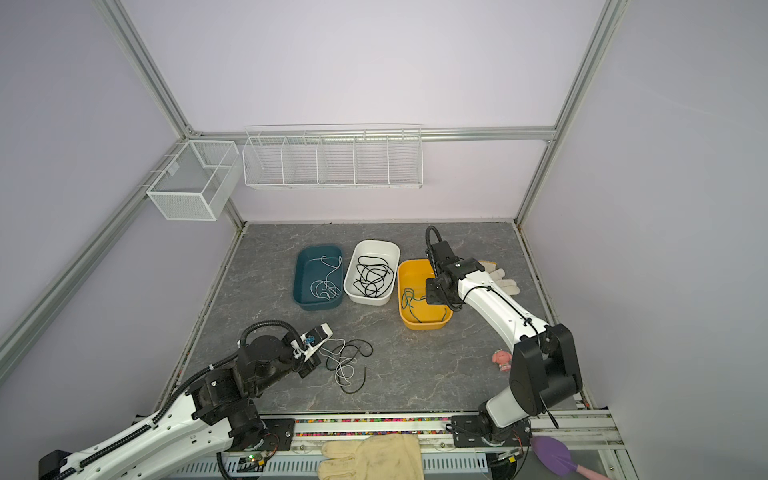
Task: Untangle the cables
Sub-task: 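Carry the green cable with the right gripper over the yellow tub, then lower the green cable into the yellow tub and open the right gripper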
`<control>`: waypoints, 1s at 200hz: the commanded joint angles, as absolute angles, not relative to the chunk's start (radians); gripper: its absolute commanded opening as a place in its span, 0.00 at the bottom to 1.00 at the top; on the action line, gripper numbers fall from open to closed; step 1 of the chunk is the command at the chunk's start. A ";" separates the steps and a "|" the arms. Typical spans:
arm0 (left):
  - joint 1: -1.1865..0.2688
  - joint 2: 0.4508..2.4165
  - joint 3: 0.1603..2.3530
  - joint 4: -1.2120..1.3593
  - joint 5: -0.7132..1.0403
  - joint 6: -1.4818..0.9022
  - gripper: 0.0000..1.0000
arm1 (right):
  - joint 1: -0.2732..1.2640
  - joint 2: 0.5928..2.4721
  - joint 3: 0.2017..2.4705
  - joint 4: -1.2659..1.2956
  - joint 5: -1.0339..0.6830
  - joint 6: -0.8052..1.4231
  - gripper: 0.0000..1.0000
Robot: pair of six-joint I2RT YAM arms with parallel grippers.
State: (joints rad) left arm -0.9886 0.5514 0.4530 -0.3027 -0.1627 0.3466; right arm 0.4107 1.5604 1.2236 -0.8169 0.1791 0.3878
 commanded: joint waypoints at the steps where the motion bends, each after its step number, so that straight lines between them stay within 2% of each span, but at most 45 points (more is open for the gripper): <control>1: -0.992 0.530 0.439 -0.286 -0.158 0.367 0.00 | 0.400 1.609 1.236 -0.797 0.170 0.377 0.06; 104: -0.992 0.523 0.433 -0.288 -0.149 0.381 0.00 | 0.395 1.719 1.245 -0.778 0.149 0.376 0.06; 200: -0.992 0.511 0.430 -0.294 -0.139 0.384 0.00 | 0.396 1.723 1.250 -0.790 0.144 0.374 0.13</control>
State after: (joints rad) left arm -0.9886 0.5213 0.4393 -0.2962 -0.1555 0.3607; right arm 0.4007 1.7134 1.2263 -0.7849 0.1558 0.3843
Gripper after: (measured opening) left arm 0.048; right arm 0.120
